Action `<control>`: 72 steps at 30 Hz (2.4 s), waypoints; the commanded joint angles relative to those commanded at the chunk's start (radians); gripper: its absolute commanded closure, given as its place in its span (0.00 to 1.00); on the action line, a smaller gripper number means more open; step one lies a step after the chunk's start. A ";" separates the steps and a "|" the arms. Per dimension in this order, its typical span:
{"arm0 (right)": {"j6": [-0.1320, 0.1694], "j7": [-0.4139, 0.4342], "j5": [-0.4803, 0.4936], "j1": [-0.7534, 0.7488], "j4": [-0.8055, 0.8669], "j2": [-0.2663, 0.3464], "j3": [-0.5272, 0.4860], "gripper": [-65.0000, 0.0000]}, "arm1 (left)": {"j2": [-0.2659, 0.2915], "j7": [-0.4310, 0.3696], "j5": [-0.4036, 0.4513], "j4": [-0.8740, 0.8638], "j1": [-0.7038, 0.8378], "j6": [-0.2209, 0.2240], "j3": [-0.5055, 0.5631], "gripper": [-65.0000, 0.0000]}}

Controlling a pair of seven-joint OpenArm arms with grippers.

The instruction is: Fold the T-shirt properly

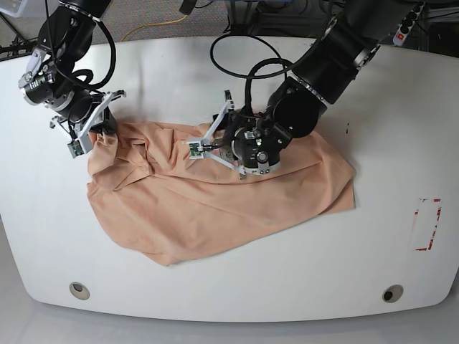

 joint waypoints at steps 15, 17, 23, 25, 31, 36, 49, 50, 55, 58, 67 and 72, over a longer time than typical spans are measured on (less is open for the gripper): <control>0.000 0.000 0.003 0.020 0.002 0.000 0.000 1.00 | -0.379 0.066 0.002 0.525 0.252 0.000 -0.138 0.93; 0.000 0.000 0.006 0.020 0.002 0.000 0.000 1.00 | -0.422 0.066 0.000 0.540 0.288 0.000 -0.195 0.94; 0.000 0.000 0.003 0.020 0.003 -0.029 -0.002 1.00 | -0.460 0.066 -0.002 0.542 0.416 0.000 -0.413 0.92; 0.000 0.000 0.003 0.020 0.005 -0.034 -0.005 1.00 | -0.425 0.066 -0.002 0.548 0.434 0.000 -0.486 0.87; 0.000 0.000 0.003 0.021 0.002 -0.034 -0.006 1.00 | -0.282 0.068 -0.002 0.551 0.396 0.000 -0.535 0.53; 0.000 0.000 0.002 0.021 0.002 -0.034 -0.006 1.00 | -0.163 0.130 0.002 0.545 0.310 0.000 -0.436 0.45; 0.000 0.000 0.002 0.020 0.000 -0.034 -0.002 1.00 | -0.060 0.147 0.009 0.459 0.215 0.000 -0.051 0.45; 0.000 0.000 0.002 0.020 0.000 -0.034 -0.002 1.00 | -0.060 0.147 0.009 0.443 0.215 0.000 -0.044 0.45; 0.000 0.000 0.002 0.018 0.000 -0.034 -0.002 1.00 | -0.063 0.147 0.011 0.414 0.212 0.000 -0.049 0.45; 0.000 0.000 0.002 0.018 0.000 -0.034 -0.002 1.00 | -0.064 0.147 0.038 0.414 0.212 0.000 -0.048 0.45; 0.000 0.000 0.002 0.020 0.000 -0.034 -0.002 1.00 | -0.063 0.147 0.183 0.413 0.219 0.000 -0.041 0.46; 0.000 0.000 0.002 0.020 0.000 -0.034 -0.002 1.00 | -0.060 0.143 0.181 0.413 0.221 0.000 -0.041 0.52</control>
